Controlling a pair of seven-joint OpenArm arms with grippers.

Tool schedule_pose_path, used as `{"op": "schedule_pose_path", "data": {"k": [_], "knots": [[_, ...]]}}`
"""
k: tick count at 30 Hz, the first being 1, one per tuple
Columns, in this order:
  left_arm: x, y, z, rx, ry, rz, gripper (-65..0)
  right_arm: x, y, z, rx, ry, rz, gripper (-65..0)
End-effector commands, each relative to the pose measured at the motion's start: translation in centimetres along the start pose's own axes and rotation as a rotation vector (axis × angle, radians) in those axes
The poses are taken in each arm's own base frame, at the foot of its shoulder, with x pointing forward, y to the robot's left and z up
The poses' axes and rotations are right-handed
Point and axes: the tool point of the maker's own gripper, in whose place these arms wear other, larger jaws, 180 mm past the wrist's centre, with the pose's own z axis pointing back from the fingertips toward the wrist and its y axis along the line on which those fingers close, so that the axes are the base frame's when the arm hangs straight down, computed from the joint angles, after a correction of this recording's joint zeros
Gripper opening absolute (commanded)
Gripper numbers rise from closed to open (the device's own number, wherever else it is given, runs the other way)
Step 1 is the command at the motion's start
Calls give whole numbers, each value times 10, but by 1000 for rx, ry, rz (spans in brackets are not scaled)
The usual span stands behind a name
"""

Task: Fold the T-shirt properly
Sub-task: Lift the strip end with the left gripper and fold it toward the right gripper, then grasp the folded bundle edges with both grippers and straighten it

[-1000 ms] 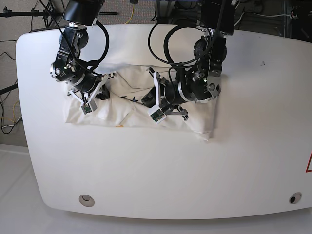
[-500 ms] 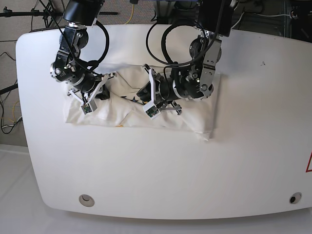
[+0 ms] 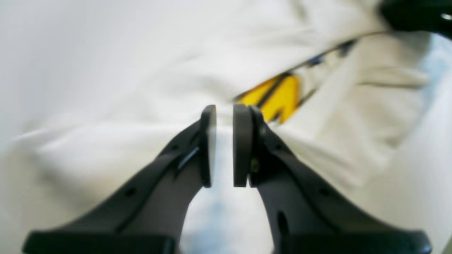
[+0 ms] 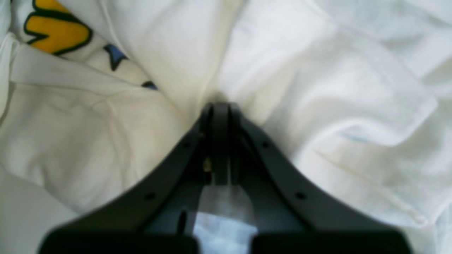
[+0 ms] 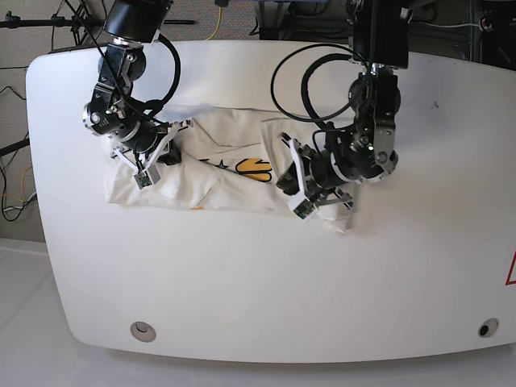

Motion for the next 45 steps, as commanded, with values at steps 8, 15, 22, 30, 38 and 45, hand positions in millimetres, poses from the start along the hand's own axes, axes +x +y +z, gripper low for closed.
{"op": "schedule_pose_path", "data": {"k": [8, 15, 22, 30, 38, 45], "knots": [[-7, 48, 38, 126, -11, -23, -583, 14, -11, 4, -35, -8, 26, -650], [-44, 53, 47, 140, 60, 5, -583, 25, -14, 7, -44, -37, 34, -650], [-73, 34, 44, 102, 59, 48, -583, 36, -40, 25, -119, -96, -16, -650], [-115, 21, 22, 35, 77, 171, -583, 47, -65, 44, -192, -149, -53, -650], [-143, 14, 11, 4, 104, 248, -583, 44, -90, 62, -253, -194, -131, -646], [-147, 20, 15, 14, 116, 239, -583, 43, -110, 85, -272, -297, -251, -431]]}}
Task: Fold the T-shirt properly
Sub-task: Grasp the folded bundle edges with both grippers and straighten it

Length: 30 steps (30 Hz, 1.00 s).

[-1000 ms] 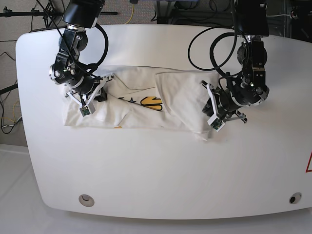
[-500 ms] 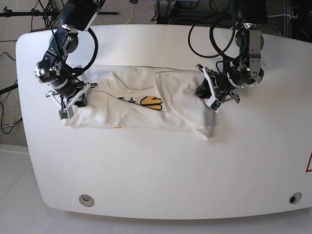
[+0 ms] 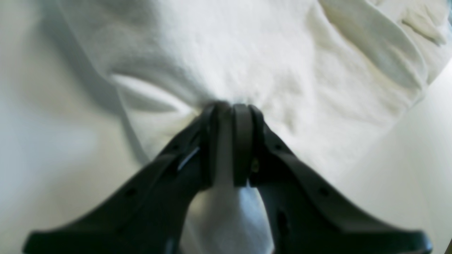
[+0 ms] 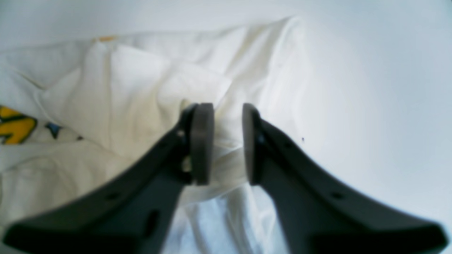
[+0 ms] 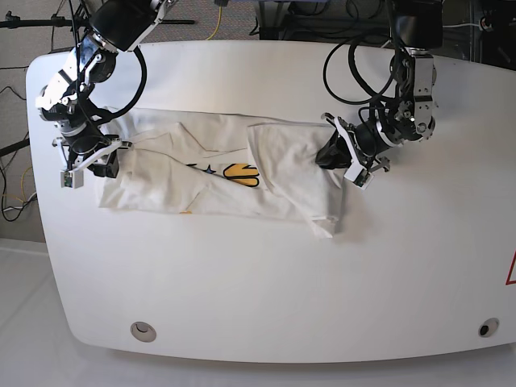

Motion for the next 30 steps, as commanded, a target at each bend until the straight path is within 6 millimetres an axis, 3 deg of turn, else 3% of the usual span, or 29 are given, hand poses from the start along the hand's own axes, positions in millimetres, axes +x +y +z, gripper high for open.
{"op": "schedule_pose_path", "data": {"k": [1, 5, 8, 22, 30], "knots": [[-39, 9, 5, 41, 181, -36, -583, 24, -12, 9, -14, -91, -19, -374], [-38, 9, 5, 41, 180, -37, -583, 25, -20, 15, -30, -111, -47, -181], [-38, 9, 5, 41, 180, -37, -583, 23, -21, 14, -30, -106, -51, -103], [-37, 10, 6, 43, 178, -39, -583, -28, -16, -14, 34, 12, -181, -115], [-37, 9, 5, 42, 179, -40, -583, -39, -15, -22, 45, 15, -218, -122]]}}
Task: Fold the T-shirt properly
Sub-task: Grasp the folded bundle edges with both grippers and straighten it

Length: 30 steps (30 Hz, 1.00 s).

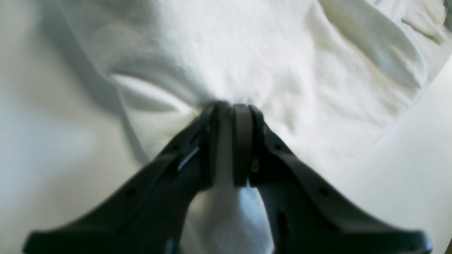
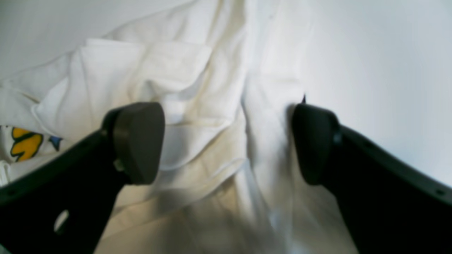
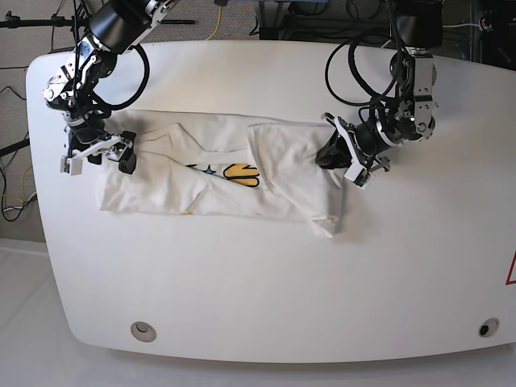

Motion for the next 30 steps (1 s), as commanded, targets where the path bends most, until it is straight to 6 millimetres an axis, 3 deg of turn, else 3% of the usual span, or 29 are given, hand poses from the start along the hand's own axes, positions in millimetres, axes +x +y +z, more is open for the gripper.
{"op": "schedule_pose_path", "data": {"k": [1, 6, 12, 19, 26, 30], "knots": [[-38, 9, 5, 43, 180, -41, -583, 0, -3, 0, -7, 21, 10, -125], [-38, 9, 5, 43, 180, -41, -583, -4, 4, -4, 11, 28, 12, -179], [-30, 12, 3, 46, 170, -47, -583, -11, 30, -15, 75, 71, 67, -322], [-30, 11, 3, 45, 170, -47, -583, -18, 52, -23, 119, 83, 75, -635], [-29, 11, 3, 44, 169, -46, -583, -15, 55, -25, 126, 77, 77, -650], [-29, 11, 3, 44, 169, -46, -583, 1, 57, -22, 121, 42, 105, -650]]}}
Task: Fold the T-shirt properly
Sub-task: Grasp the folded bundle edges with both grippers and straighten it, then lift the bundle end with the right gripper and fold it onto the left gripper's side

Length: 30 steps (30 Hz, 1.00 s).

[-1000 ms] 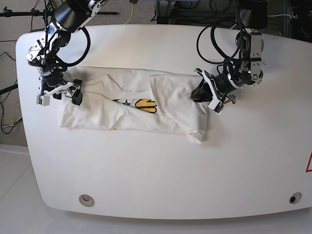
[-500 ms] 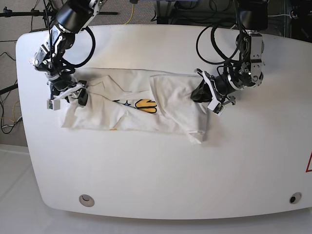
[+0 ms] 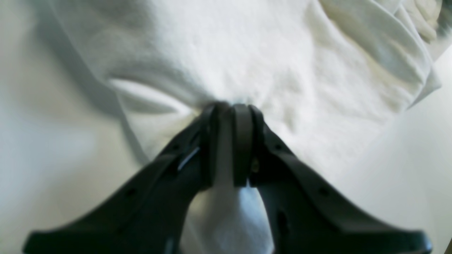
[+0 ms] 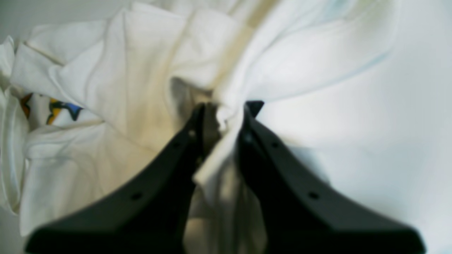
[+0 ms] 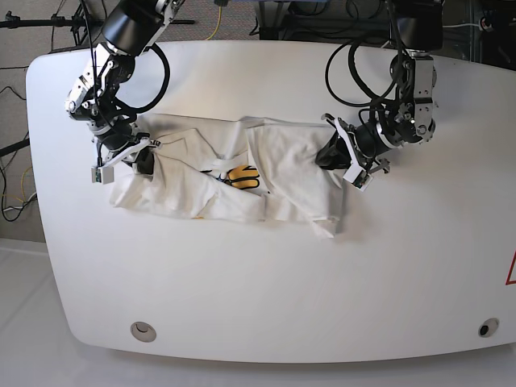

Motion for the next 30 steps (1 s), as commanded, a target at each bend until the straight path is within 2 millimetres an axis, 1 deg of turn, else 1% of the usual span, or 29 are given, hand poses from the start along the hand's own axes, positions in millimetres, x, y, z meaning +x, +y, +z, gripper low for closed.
{"op": "schedule_pose_path", "data": {"k": [1, 6, 9, 15, 18, 22, 23, 26, 28, 30], "knots": [[-32, 9, 3, 45, 158, -32, -583, 22, 0, 5, -13, -34, 51, -650], [-32, 9, 3, 45, 158, -32, -583, 49, 5, 21, -36, -93, 122, -650], [-31, 9, 3, 44, 155, -32, -583, 56, 8, 28, -49, -88, 155, -650], [-20, 14, 1, 50, 139, -44, -583, 72, 17, 40, -68, -95, 216, -650], [-19, 7, -4, 30, 144, -62, -583, 74, 32, 40, -49, -93, 252, -650], [-11, 2, -9, 14, 139, -87, -583, 82, 47, 43, -37, -102, 300, -650], [-9, 0, -11, 7, 138, -95, -583, 78, 59, 41, -16, -91, 314, -650], [-5, -12, -18, -16, 127, -94, -583, 79, 77, 40, 13, -95, 343, -650], [-2, -16, -21, -25, 120, -92, -583, 81, 90, 40, 33, -107, 361, -650], [4, -16, -22, -25, 109, -97, -583, 83, 104, 39, 58, -116, 376, -650]]}}
